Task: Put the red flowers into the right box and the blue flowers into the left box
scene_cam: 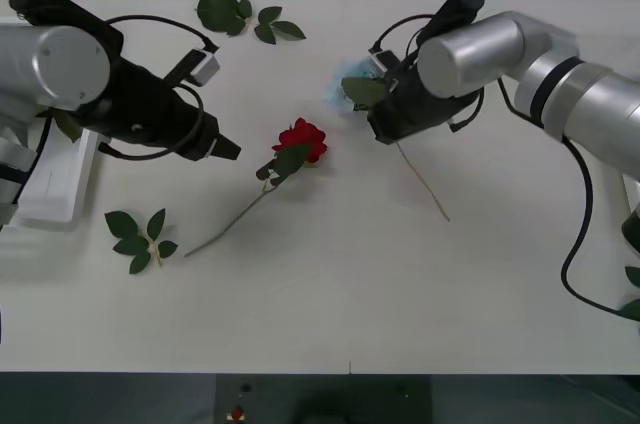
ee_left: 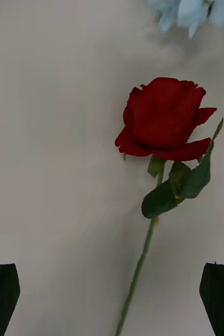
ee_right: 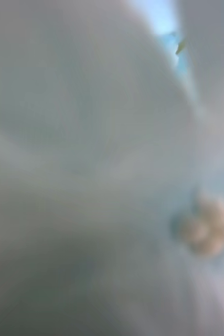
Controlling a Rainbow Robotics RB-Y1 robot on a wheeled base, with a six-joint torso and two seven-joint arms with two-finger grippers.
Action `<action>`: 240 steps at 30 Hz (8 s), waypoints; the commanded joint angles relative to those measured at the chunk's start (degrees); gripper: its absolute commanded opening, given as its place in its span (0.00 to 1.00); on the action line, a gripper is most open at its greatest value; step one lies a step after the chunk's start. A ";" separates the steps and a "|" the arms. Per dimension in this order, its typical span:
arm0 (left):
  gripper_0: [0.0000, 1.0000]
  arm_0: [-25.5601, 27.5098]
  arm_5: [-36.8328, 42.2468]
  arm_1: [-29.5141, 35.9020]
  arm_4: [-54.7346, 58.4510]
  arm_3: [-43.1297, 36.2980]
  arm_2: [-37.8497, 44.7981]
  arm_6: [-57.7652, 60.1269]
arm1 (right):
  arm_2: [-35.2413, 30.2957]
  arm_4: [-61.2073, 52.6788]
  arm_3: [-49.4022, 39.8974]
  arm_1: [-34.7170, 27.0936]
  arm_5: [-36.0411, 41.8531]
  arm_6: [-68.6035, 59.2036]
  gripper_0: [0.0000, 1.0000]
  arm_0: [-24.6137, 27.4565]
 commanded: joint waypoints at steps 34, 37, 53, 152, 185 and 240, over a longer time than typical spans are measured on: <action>1.00 14.52 -3.91 -4.08 57.26 5.99 14.34 -41.58 | -10.16 -79.24 -12.80 -15.20 0.30 62.12 0.00 11.59; 1.00 15.13 -7.95 -6.80 57.26 5.99 11.79 -45.09 | -10.60 -80.47 -12.89 -14.06 0.21 63.84 0.00 11.59; 1.00 11.62 -35.46 -15.24 56.65 5.82 -7.28 -52.17 | -11.22 -80.47 -12.89 -10.81 -0.76 63.84 0.00 11.59; 0.00 14.78 -29.22 27.21 -0.48 24.19 22.43 -14.77 | -12.98 -57.70 -12.36 -27.77 12.51 63.84 1.00 11.68; 0.90 14.78 4.79 26.07 12.88 9.95 39.30 -18.90 | -12.98 -51.20 -28.00 -35.06 1.09 63.84 1.00 15.72; 1.00 7.40 -24.39 -7.77 -19.82 -0.34 -14.66 1.66 | -12.54 -53.84 -28.18 -36.56 1.79 63.84 1.00 16.43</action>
